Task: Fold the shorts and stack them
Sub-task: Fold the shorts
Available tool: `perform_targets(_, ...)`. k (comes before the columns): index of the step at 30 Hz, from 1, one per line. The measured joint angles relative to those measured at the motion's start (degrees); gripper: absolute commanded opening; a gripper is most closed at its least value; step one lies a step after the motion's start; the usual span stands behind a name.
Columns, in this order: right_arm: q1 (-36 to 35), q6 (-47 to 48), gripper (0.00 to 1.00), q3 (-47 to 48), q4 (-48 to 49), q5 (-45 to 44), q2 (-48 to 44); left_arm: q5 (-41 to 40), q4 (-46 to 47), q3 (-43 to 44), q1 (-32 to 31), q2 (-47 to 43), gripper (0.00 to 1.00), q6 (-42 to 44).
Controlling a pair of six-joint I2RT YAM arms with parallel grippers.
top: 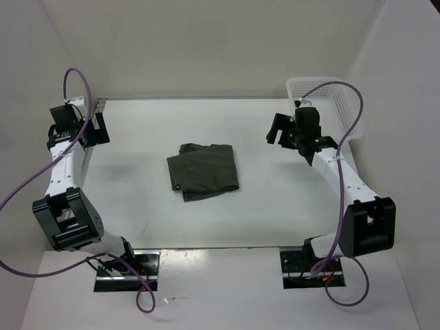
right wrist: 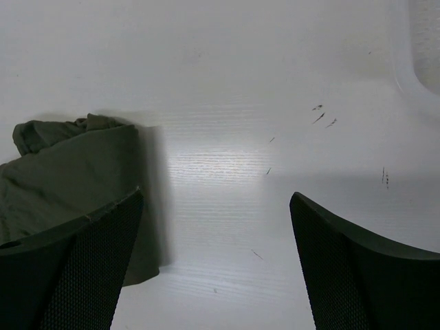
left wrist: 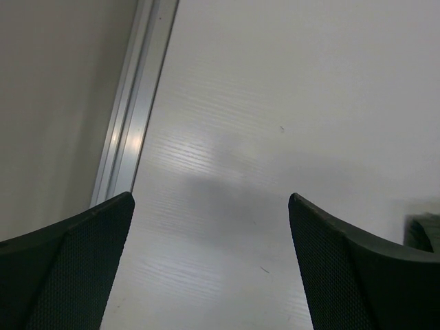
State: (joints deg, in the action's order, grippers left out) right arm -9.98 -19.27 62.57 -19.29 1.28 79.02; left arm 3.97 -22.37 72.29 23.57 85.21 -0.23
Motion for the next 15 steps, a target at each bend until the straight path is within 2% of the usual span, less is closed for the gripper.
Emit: perform_targets(15,0.0,0.2,0.93,0.0,-0.5,0.3,0.0,-0.9,1.2,-1.5,0.0,-0.4,1.00,0.0)
